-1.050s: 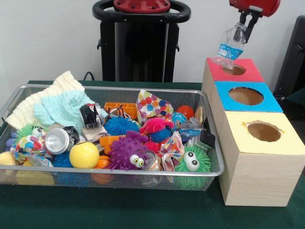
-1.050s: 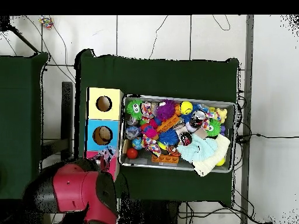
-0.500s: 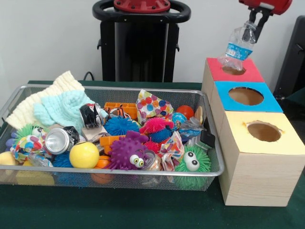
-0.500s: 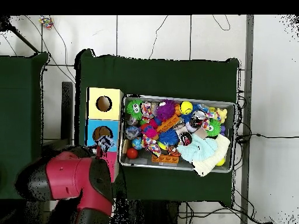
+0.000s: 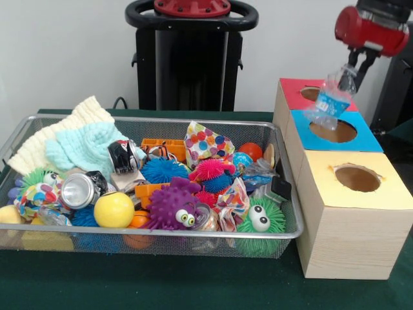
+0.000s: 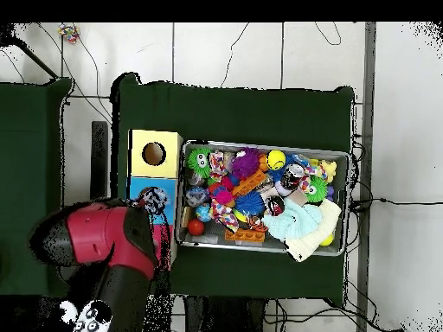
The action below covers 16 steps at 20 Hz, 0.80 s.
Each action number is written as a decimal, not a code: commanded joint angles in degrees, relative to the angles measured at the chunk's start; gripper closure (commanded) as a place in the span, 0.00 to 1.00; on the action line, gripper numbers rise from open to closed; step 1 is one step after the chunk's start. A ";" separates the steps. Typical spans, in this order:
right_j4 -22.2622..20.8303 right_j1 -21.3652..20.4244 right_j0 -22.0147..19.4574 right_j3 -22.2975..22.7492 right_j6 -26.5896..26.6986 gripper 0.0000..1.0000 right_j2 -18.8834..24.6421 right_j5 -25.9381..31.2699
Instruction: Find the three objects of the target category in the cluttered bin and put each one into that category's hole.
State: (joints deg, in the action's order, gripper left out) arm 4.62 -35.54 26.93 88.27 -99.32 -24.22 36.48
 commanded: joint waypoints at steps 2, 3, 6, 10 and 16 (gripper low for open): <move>4.29 11.89 -5.36 -5.00 -13.78 1.00 6.64 -1.11; 4.28 13.47 -6.06 -5.37 -13.12 1.00 7.49 -3.17; 4.61 17.12 -7.91 -5.71 -11.38 1.00 9.98 -8.85; 4.15 19.59 -8.59 -5.92 -10.54 1.00 10.93 -12.70; 2.98 19.35 -8.65 -4.07 -10.32 1.00 11.11 -15.97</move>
State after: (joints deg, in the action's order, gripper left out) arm 9.32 -31.14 23.90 82.99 -100.30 -22.40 40.68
